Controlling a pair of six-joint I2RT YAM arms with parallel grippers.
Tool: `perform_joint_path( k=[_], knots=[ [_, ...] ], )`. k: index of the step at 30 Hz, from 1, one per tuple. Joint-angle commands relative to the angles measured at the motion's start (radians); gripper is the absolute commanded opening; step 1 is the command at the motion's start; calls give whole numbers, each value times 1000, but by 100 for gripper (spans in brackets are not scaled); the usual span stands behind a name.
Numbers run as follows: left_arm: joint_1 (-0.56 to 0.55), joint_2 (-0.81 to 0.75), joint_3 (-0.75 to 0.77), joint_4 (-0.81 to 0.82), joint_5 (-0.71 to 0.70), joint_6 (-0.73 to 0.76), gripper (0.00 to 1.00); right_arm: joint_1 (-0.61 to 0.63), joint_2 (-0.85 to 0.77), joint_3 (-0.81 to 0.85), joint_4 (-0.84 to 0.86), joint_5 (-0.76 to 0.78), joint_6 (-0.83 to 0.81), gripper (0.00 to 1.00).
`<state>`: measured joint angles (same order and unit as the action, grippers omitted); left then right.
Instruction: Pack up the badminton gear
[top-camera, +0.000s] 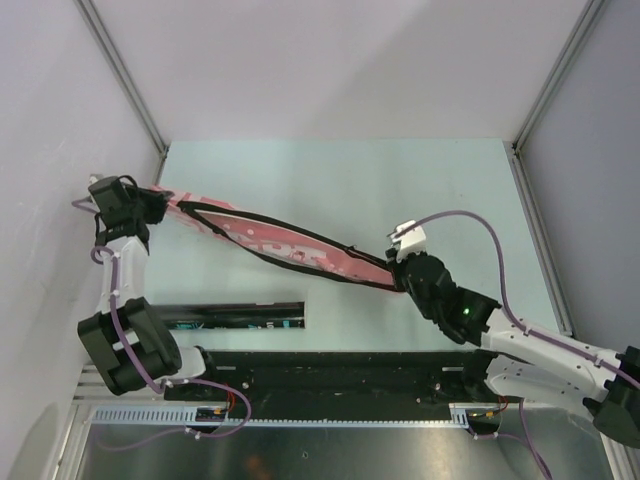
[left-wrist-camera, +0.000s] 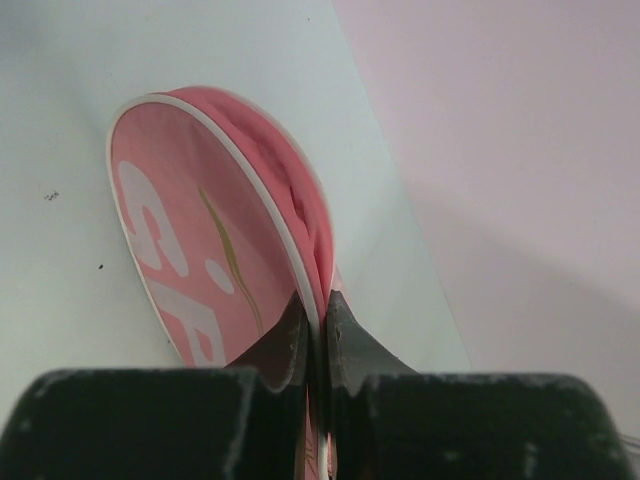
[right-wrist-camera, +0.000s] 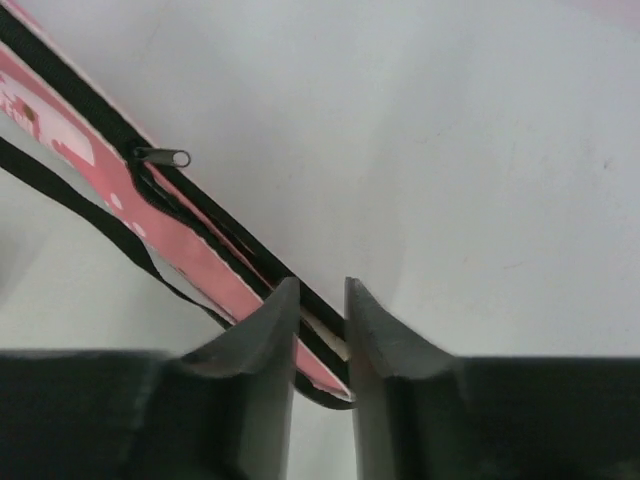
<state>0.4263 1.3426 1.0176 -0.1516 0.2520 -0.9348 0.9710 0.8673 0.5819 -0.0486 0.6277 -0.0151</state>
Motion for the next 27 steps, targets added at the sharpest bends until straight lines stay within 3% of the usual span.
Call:
perform_joint_path(
  k=[1,2,6,11,13,16,20,23,25,26,27],
  knots=[
    [-11,-63,-19,81,90,42,1,-151,54,90,-123,-217,223,63],
    [-11,-62,-13,81,102,51,0,-187,65,102,-151,-359,251,69],
    [-11,-57,-11,86,150,65,0,-281,125,166,-152,-615,199,94],
    [-11,-60,-34,87,165,60,0,-275,226,248,-71,-887,47,94],
    [-11,-57,-37,87,167,53,0,-227,263,263,-22,-886,-21,94],
    [-9,-48,-40,87,164,45,0,-183,376,338,-28,-753,-120,95],
    [-9,-43,-42,86,165,37,4,-140,544,488,-60,-738,-213,93],
    [-8,-42,-33,84,187,45,15,-111,647,552,-63,-678,-282,88],
    [-11,-52,-27,84,216,63,22,-106,685,558,-50,-639,-315,63],
    [-11,-62,-25,81,227,89,33,-104,690,558,-48,-634,-322,45],
    [-14,-91,-25,80,234,108,44,-106,690,559,-43,-638,-322,40]
  ],
)
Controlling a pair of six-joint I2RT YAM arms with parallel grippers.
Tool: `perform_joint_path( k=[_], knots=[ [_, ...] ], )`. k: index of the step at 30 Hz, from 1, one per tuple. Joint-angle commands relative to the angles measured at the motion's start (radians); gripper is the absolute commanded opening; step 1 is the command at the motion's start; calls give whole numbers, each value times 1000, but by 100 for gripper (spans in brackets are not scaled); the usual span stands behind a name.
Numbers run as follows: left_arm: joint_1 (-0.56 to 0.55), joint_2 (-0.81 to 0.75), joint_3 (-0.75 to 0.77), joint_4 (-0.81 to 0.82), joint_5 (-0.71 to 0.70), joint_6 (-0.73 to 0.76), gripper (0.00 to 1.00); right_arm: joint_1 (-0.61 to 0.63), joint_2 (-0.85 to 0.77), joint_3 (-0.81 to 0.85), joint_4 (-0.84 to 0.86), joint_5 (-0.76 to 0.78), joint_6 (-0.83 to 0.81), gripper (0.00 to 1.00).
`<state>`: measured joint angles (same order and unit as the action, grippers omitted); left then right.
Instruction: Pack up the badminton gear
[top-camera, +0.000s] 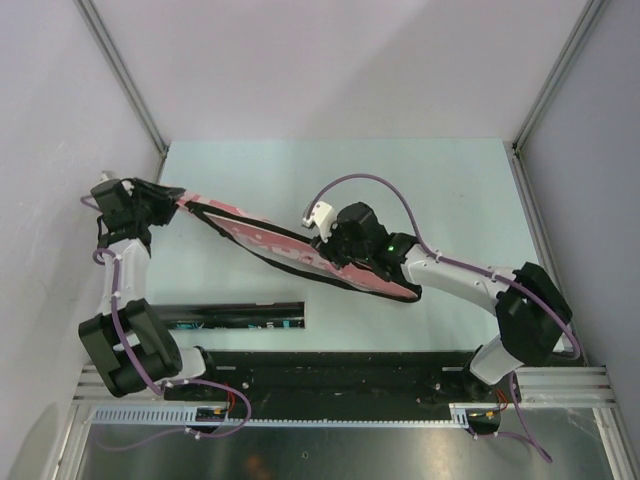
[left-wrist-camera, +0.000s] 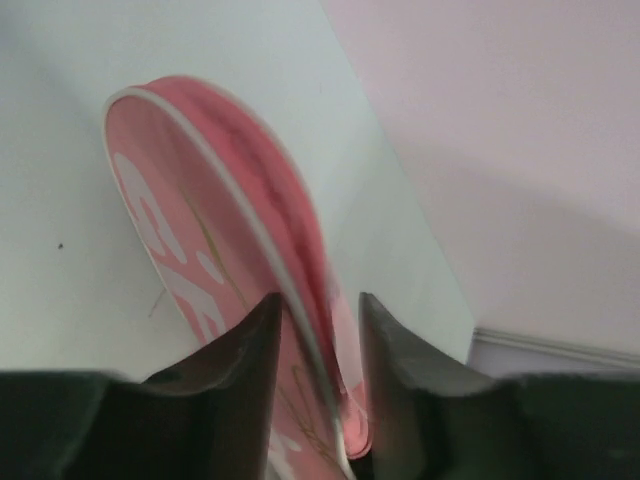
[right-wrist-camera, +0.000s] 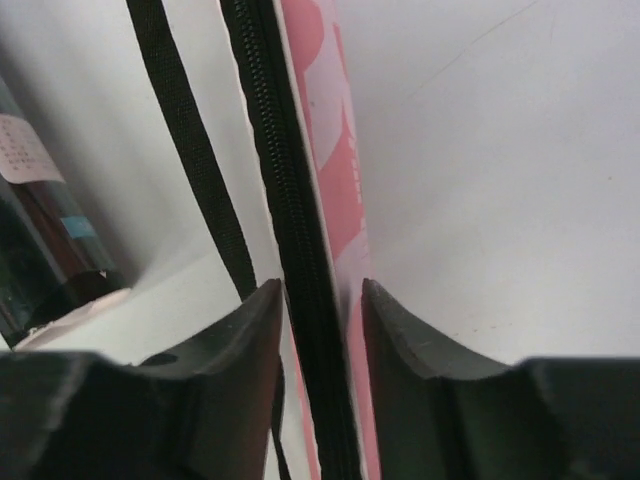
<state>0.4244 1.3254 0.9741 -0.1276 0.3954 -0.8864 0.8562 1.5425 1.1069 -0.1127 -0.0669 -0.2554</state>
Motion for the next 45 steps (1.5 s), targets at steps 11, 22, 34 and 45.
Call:
perform_joint_path(
  k=[11,22,34,45],
  knots=[
    [-590,-427,-14,-40,-85,800,70,-91,-28,33,-18,-213,-162,0],
    [-1003,-161,101,-287,-15,1549,75,-186,-68,33,-82,-412,-212,0],
    [-1007,15,104,-190,-90,1609,47,-210,-87,33,-111,-444,-200,0],
    [-1030,-23,35,-142,-53,1601,0,-236,-119,30,-105,-370,-61,20]
  ],
)
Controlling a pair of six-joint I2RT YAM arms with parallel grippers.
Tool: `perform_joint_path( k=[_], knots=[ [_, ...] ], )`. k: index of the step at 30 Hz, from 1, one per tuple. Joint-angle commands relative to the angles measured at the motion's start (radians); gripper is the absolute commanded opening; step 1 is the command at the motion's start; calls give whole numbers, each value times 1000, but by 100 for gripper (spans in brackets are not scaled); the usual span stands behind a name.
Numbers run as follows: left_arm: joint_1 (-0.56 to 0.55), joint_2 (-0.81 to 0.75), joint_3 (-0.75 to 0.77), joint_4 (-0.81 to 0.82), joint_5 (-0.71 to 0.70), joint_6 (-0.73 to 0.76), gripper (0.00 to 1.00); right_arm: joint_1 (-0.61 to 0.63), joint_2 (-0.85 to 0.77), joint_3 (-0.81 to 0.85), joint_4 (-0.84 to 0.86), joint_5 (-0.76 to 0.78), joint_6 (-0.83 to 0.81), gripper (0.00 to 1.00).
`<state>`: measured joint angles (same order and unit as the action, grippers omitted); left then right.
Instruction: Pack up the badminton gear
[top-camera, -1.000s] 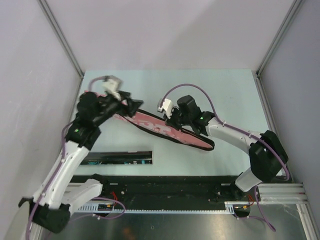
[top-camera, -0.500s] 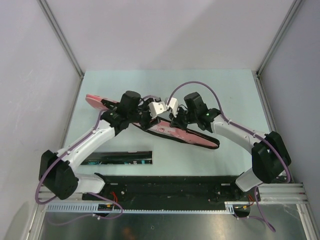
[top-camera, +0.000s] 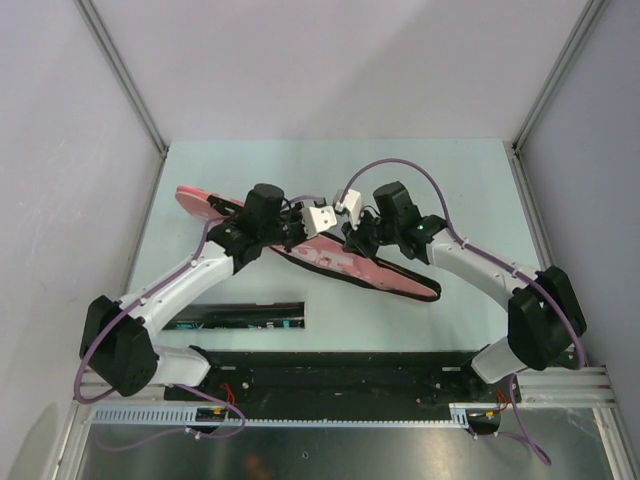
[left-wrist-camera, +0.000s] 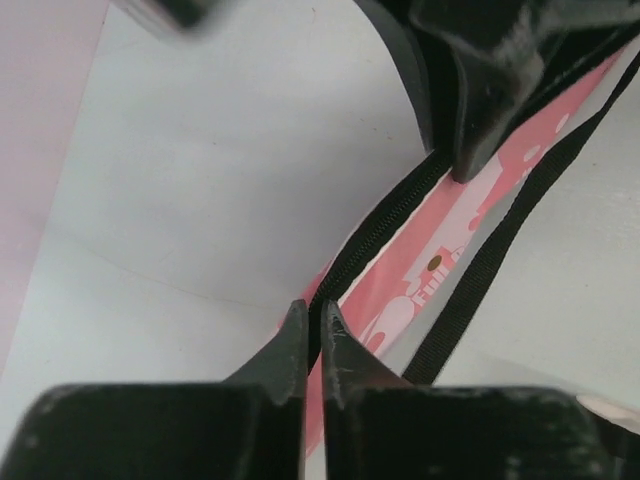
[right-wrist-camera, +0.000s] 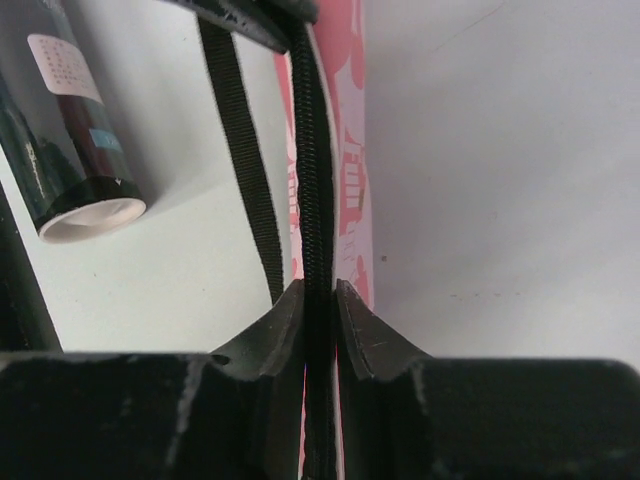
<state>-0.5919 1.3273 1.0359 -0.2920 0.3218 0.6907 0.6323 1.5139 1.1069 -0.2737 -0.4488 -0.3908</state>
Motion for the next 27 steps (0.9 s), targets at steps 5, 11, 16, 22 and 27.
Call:
perform_joint_path(
  k=[5,11,16,22,27],
  knots=[
    [-32,-62,-40,21,68,0,48,-13,-106,28,18,-34,-12,0],
    [-34,-25,30,-19,102,7,91,-26,-84,28,27,-126,-51,0],
    [-32,96,76,-61,94,49,78,-28,-101,28,45,-125,-62,0],
    [-32,95,70,-56,74,46,17,-19,-122,28,73,73,123,21],
    [-34,50,47,-38,82,32,0,-39,-211,19,-117,367,479,71]
  ],
)
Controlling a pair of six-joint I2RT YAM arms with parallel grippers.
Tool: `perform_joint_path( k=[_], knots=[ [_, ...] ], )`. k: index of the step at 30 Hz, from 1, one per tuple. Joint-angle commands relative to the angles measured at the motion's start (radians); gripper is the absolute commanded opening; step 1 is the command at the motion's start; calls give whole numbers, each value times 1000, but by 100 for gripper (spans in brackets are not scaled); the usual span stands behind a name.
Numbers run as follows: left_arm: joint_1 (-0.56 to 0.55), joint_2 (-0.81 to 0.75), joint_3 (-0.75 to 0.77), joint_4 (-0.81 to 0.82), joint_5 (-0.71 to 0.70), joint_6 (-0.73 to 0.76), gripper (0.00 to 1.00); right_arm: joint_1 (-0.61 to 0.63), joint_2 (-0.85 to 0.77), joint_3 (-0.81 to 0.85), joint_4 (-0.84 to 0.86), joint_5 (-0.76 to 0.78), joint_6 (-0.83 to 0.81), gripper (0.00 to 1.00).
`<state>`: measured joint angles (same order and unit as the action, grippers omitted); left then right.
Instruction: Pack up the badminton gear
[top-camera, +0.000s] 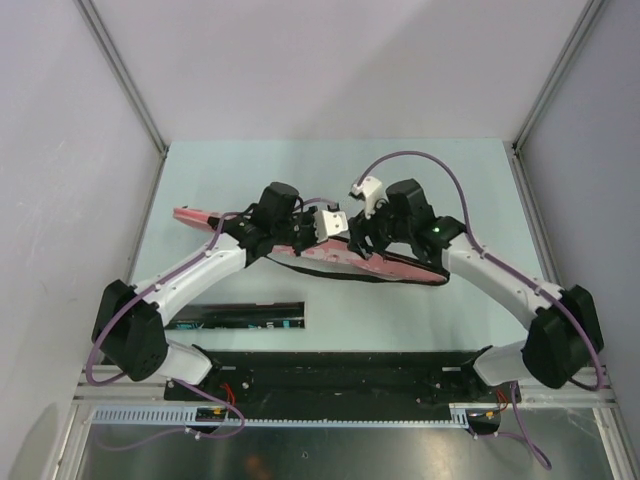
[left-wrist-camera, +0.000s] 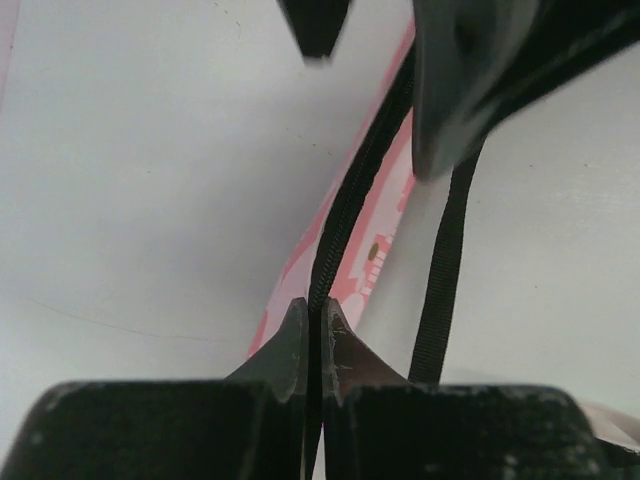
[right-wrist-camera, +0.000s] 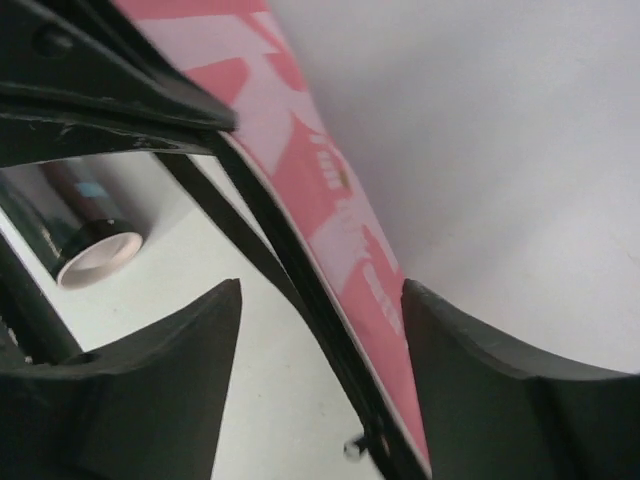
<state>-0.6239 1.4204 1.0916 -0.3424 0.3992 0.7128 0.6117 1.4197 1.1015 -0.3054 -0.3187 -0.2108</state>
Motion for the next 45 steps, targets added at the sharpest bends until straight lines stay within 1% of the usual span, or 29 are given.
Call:
perform_joint_path(
  k=[1,2,3,4,5,6,8,9,10,12,13,15,17,19,20,28,30,34,38,45],
  knots=[
    [-2,-46,-13,14,7,5,0,-53,-140,21,-121,231,348,73],
    [-3,-49,-15,14,7,2,0,-67,-181,17,-148,227,390,74],
    [-2,-52,-12,14,9,-1,0,-79,-203,8,-191,236,463,79],
    [-2,-55,-12,16,12,-3,0,-82,-220,9,-217,259,482,80],
    [-2,-55,-12,16,13,-3,0,-76,-246,8,-240,285,494,79],
    [-3,-54,-9,14,6,-7,0,-76,-254,8,-279,318,519,73],
    [-2,-55,-6,16,4,-12,0,-66,-265,5,-313,308,589,62],
    [-2,-57,-6,16,3,-12,0,-56,-280,-11,-322,294,609,50],
    [-2,-55,-4,16,6,-12,0,-20,-294,-28,-319,305,663,48],
    [-2,-54,-2,17,7,-13,0,11,-347,-104,-252,313,706,49],
    [-2,-54,-1,16,10,-12,0,22,-358,-129,-230,319,747,50],
    [-2,-52,1,14,12,-13,0,23,-370,-164,-193,319,772,52],
    [-2,-52,-1,16,20,-12,0,25,-364,-196,-173,372,812,53],
    [-2,-51,1,16,18,-12,0,26,-351,-222,-170,391,835,53],
    [-2,-49,2,14,17,-12,0,26,-347,-236,-138,388,847,52],
    [-3,-52,-1,16,30,-12,0,30,-305,-310,46,403,850,52],
    [-2,-49,2,14,29,-12,1,31,-295,-312,49,429,876,51],
    [-2,-52,-1,16,36,-10,0,29,-275,-319,75,495,910,49],
    [-2,-52,-2,14,41,-10,1,33,-257,-321,98,520,923,44],
    [-3,-51,1,13,49,-10,0,57,-258,-322,135,570,875,38]
  ],
)
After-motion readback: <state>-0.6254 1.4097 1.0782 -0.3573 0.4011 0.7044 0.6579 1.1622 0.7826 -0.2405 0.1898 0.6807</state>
